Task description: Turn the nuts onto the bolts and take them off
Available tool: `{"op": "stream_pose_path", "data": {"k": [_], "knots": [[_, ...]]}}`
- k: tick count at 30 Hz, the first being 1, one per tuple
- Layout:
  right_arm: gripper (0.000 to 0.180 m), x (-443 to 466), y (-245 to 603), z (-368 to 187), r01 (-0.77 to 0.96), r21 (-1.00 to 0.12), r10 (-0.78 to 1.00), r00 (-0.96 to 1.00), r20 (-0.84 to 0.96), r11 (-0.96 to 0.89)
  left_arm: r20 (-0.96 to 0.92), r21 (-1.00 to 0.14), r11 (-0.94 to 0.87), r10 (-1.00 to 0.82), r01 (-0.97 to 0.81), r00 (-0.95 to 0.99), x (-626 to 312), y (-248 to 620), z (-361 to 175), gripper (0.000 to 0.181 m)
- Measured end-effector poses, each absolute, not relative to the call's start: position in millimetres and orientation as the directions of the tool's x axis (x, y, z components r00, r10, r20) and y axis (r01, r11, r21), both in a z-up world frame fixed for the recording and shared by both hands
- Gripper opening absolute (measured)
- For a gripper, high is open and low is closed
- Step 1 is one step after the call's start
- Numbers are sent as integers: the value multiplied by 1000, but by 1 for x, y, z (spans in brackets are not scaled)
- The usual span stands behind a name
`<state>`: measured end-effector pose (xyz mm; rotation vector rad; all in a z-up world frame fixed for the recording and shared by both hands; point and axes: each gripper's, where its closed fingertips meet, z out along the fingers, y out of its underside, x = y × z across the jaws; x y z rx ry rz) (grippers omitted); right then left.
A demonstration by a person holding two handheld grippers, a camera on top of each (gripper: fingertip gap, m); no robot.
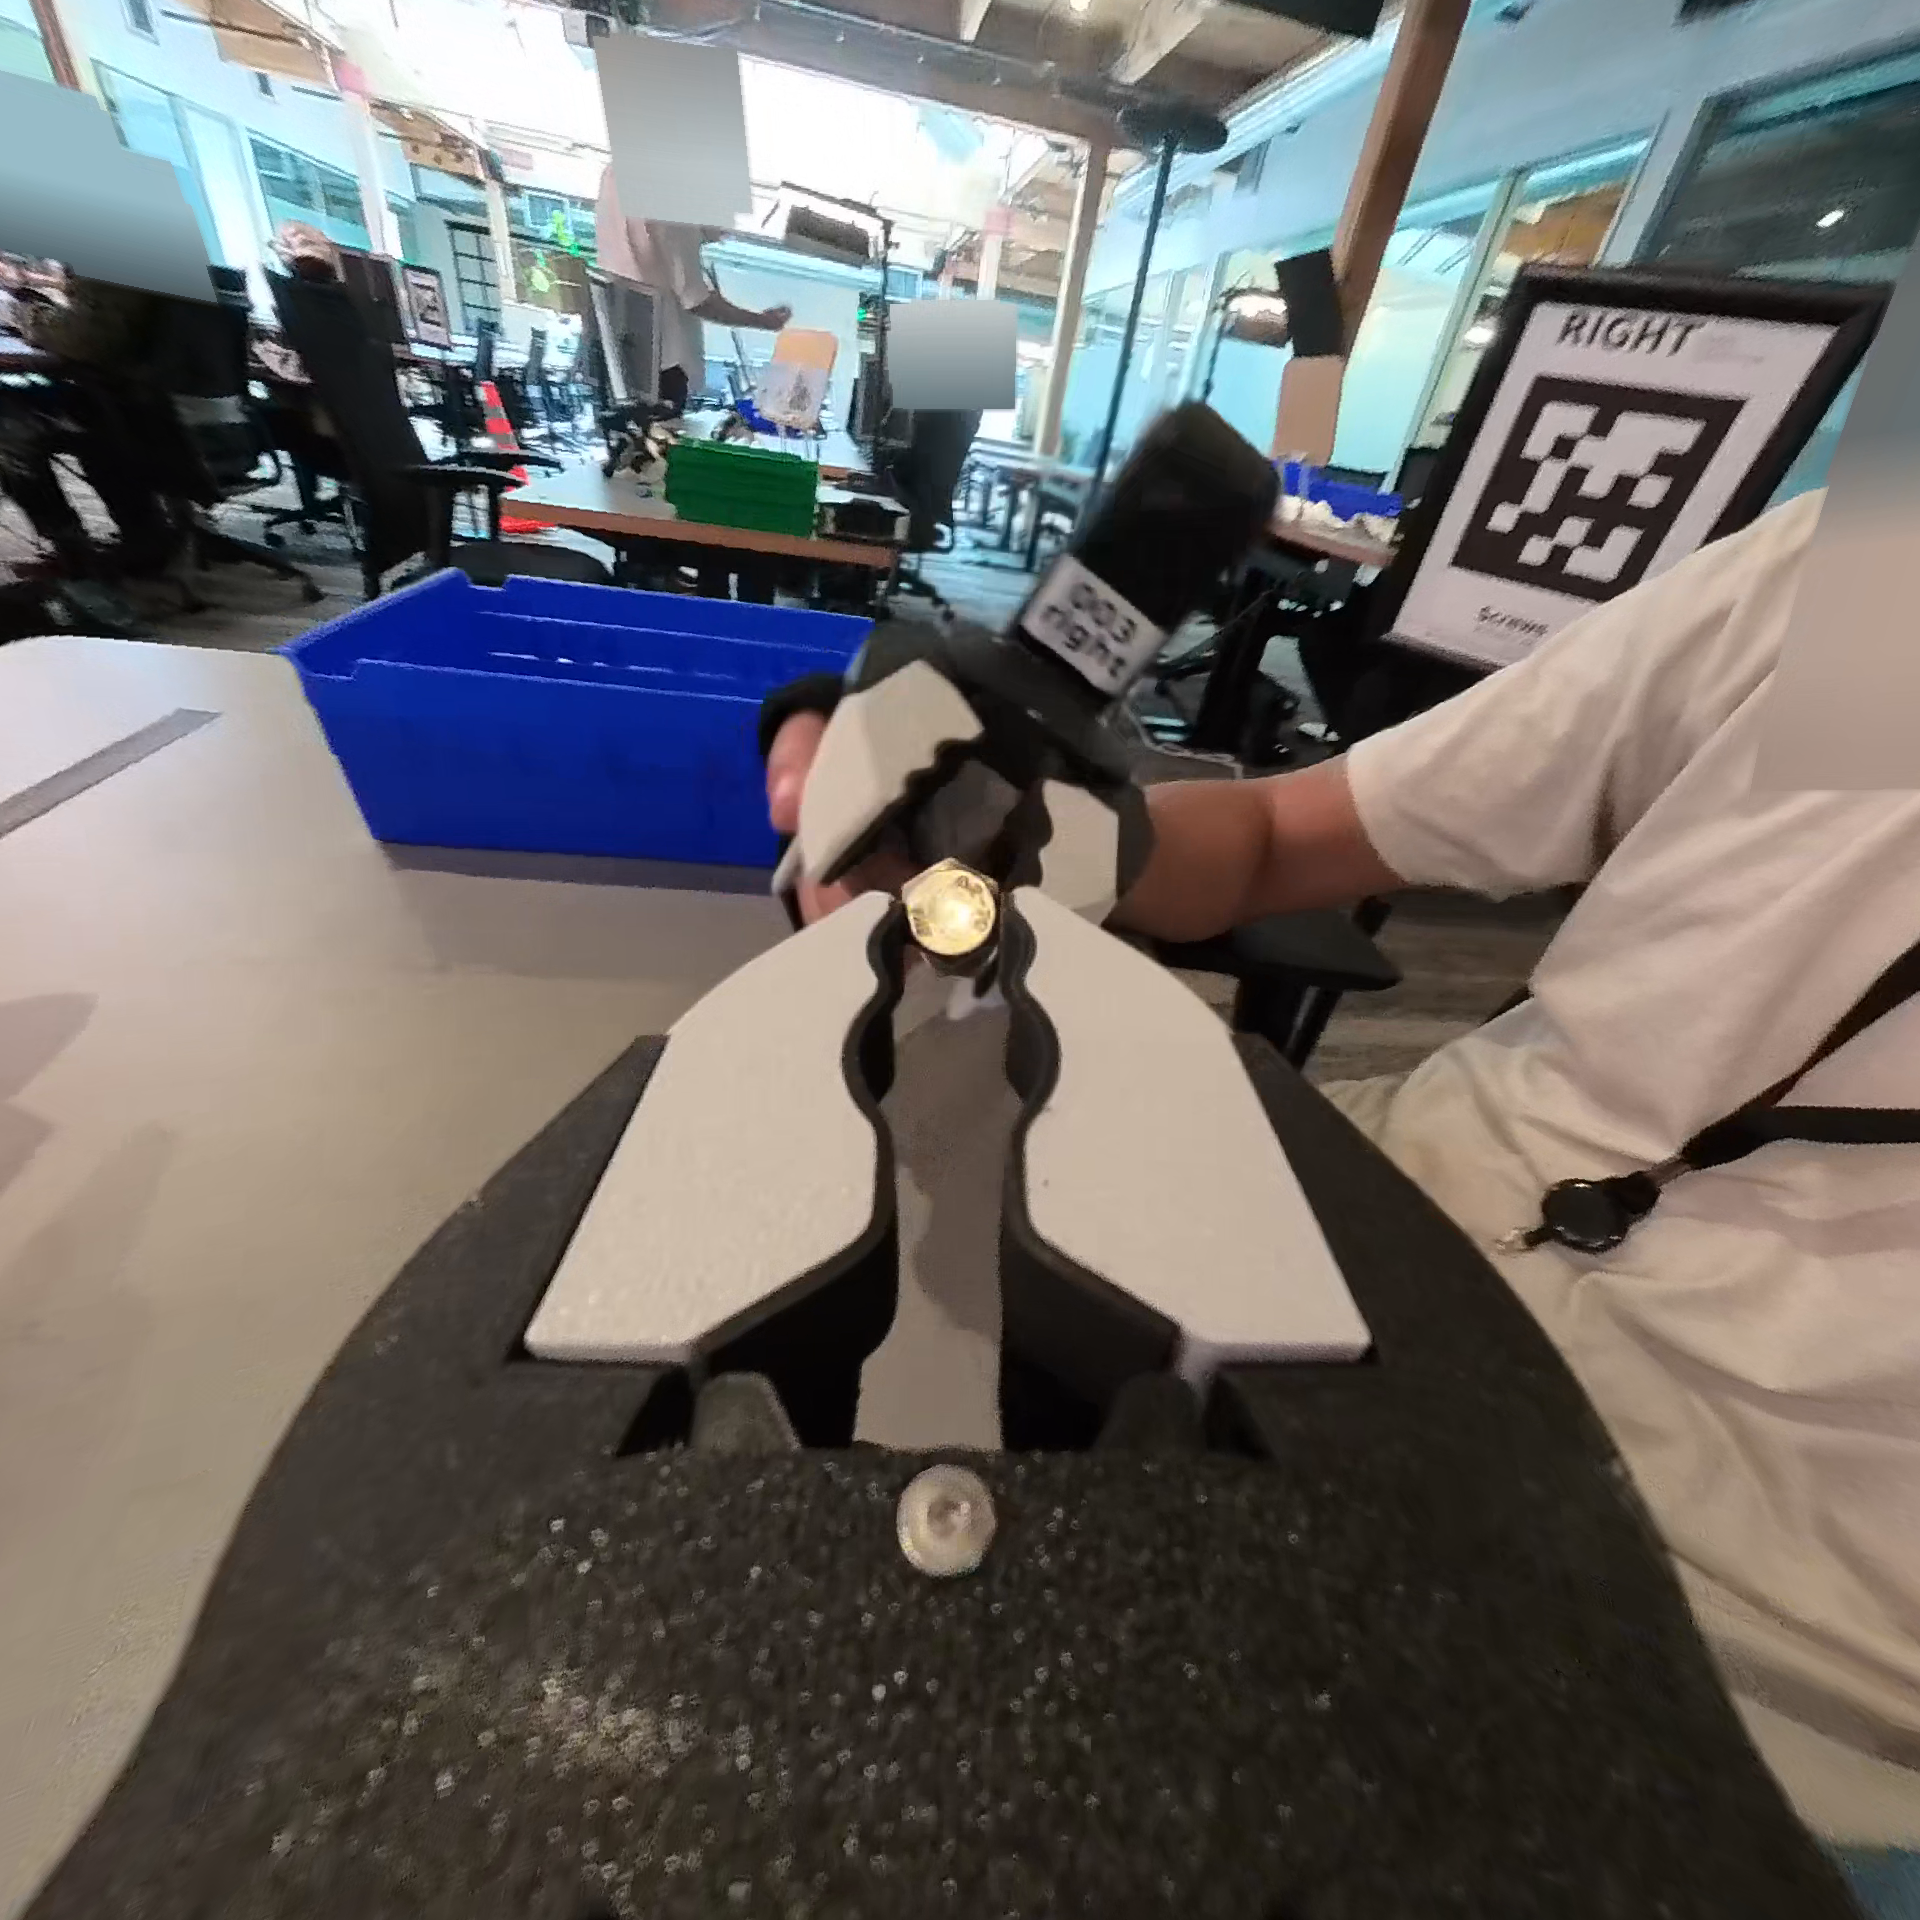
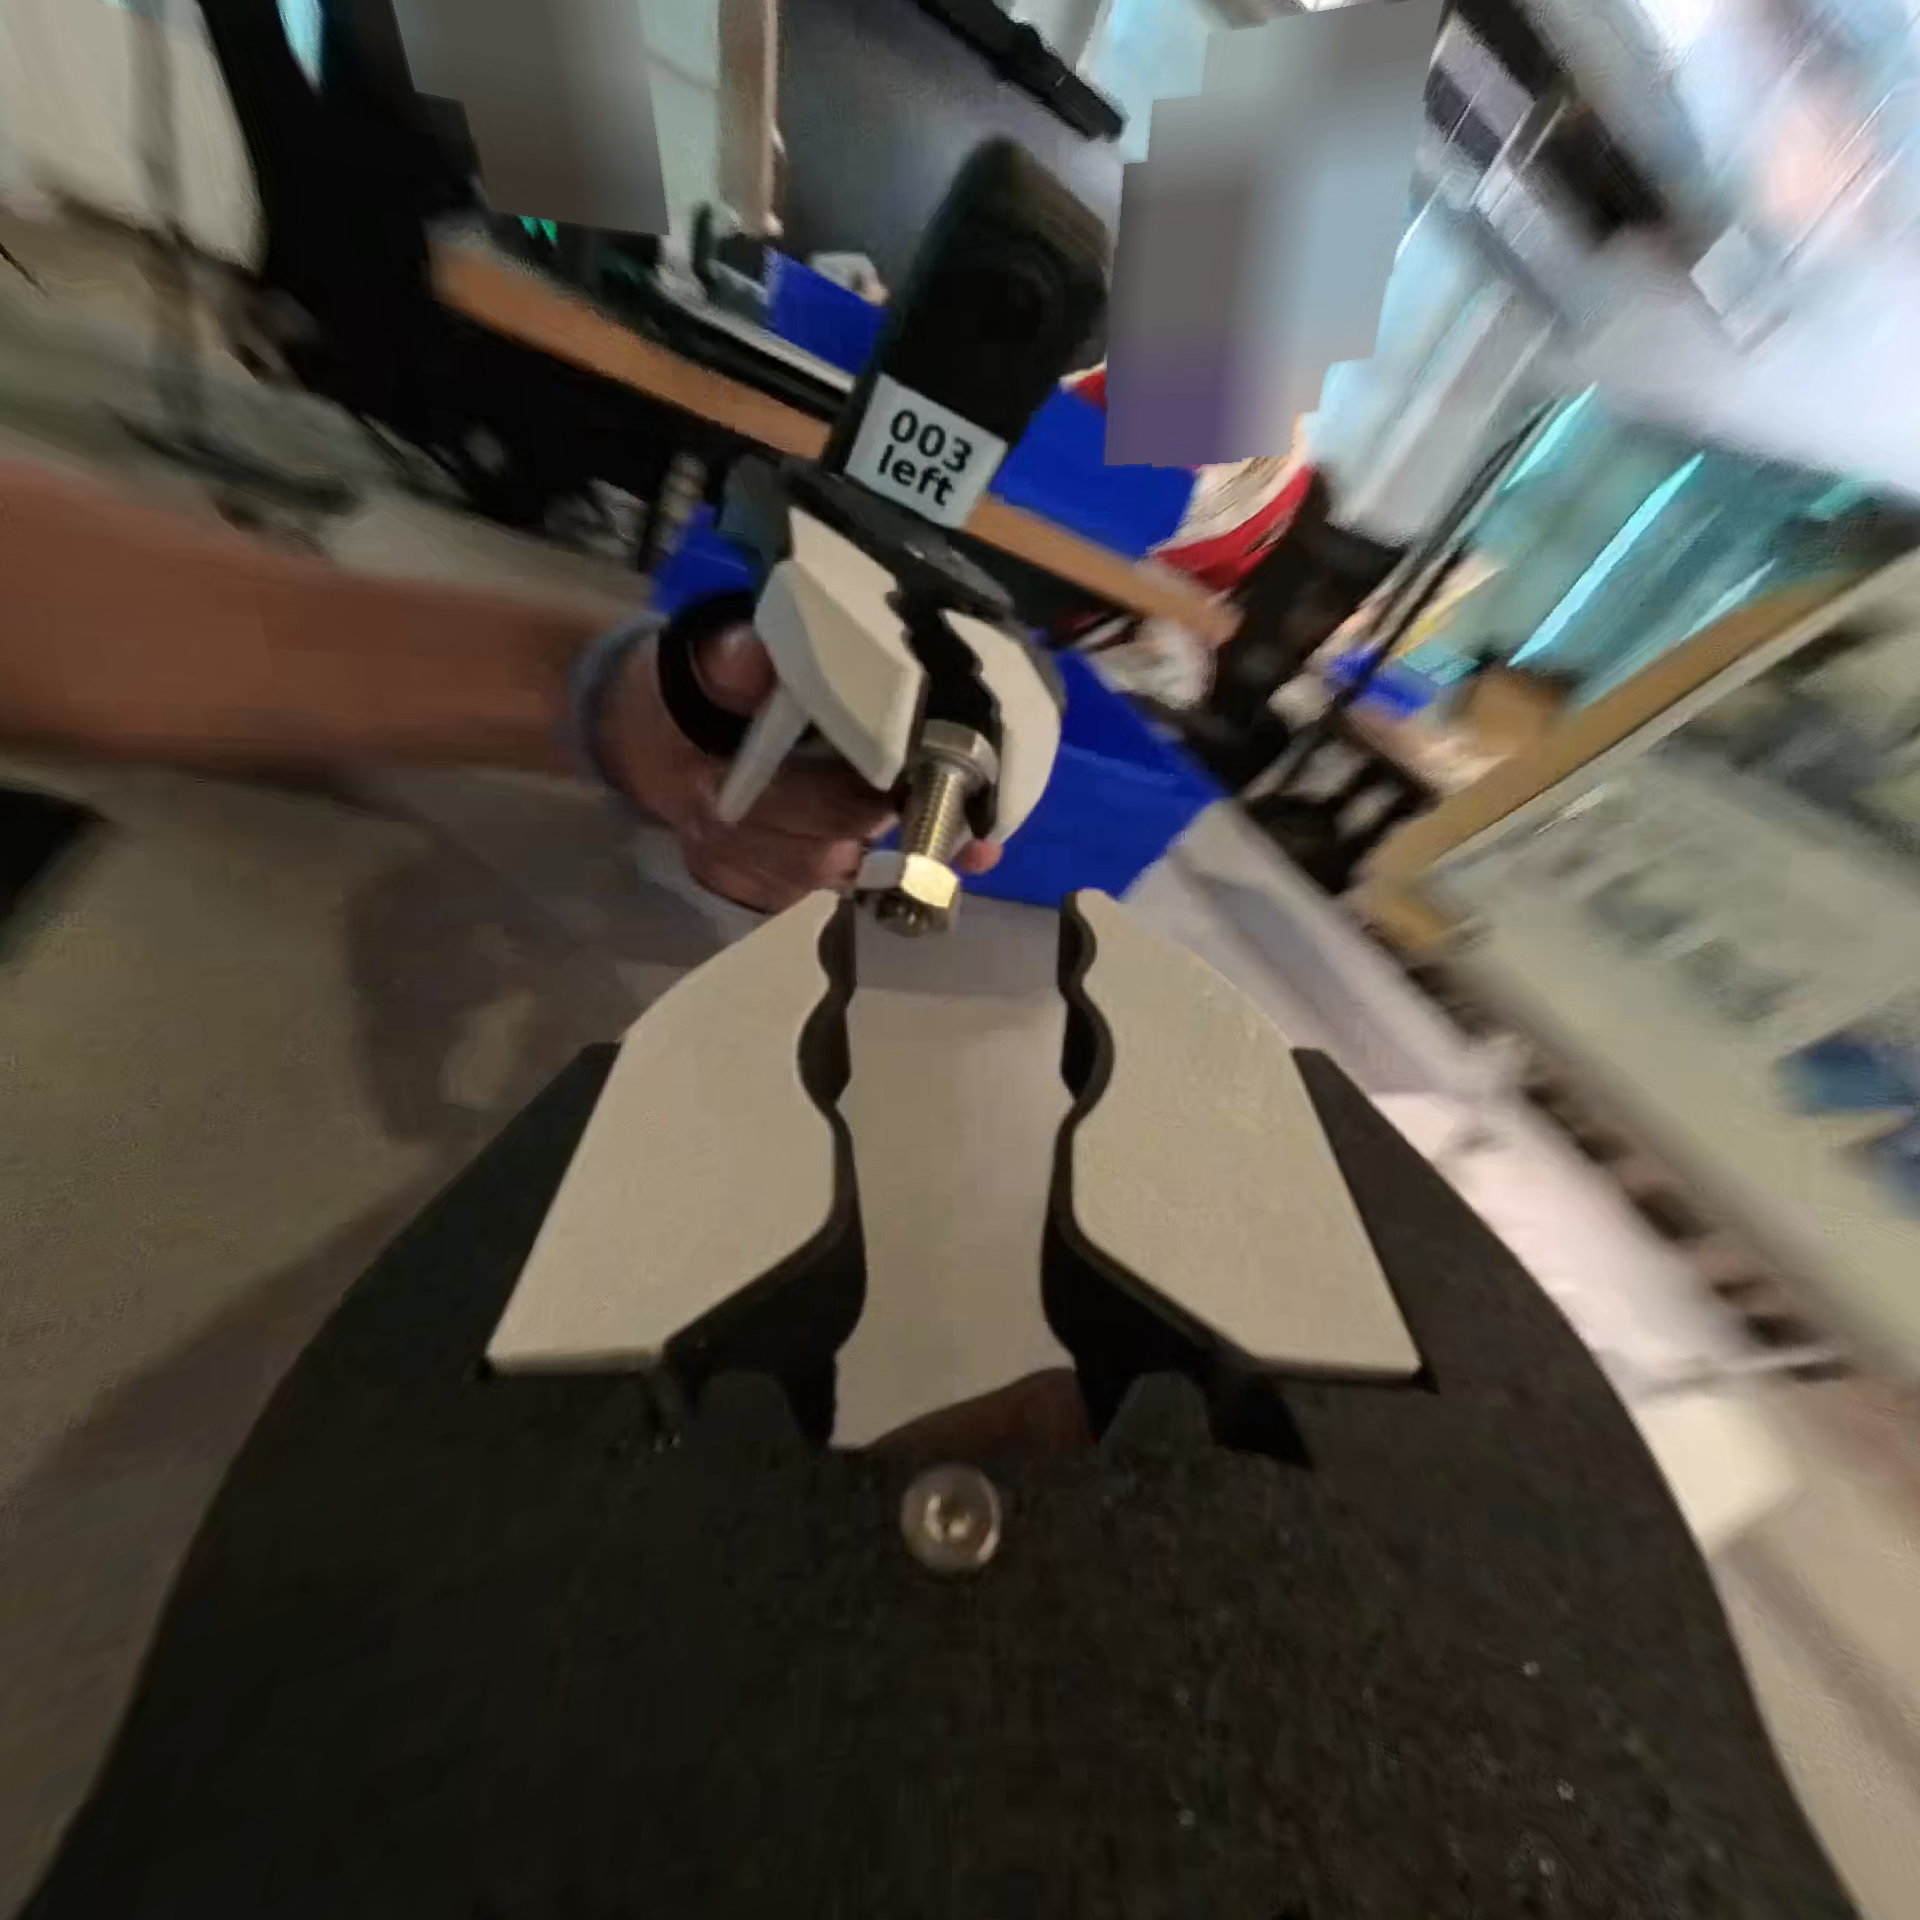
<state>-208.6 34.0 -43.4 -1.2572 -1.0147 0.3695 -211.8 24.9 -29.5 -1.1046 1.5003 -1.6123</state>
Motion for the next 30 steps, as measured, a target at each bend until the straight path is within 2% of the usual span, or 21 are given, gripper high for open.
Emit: {"op": "stream_pose_path", "data": {"k": [2,4,8,10,13,16,20,30], "knots": [[33,-210,25,-41,465,-724,538,485,689,509,178,-984,-158,-874,-81,-453,-214,23,-28,17],[35,-215,20,-41,584,-540,347,417,840,606,216,-976,-188,-839,-107,-500,-217,17,-28,17],[19,-220,22,-51,638,-443,253,371,894,630,215,-975,-156,-837,-157,-504,-214,11,-39,17],[19,-219,24,-52,615,-510,326,393,859,601,201,-978,-145,-848,-151,-490,-213,13,-39,17],[19,-219,29,-57,508,-719,554,463,692,474,147,-987,-102,-882,-123,-447,-210,18,-38,16],[20,-223,38,-74,391,-896,758,513,403,212,40,-991,8,-931,-132,-363,-204,25,-47,17],[20,-236,35,-78,178,-973,867,496,-37,-144,-27,-987,79,-938,-140,-345,-196,20,-54,16],[20,-227,36,-80,290,-956,848,495,188,43,43,-988,14,-934,-155,-355,-200,24,-52,17]]}}
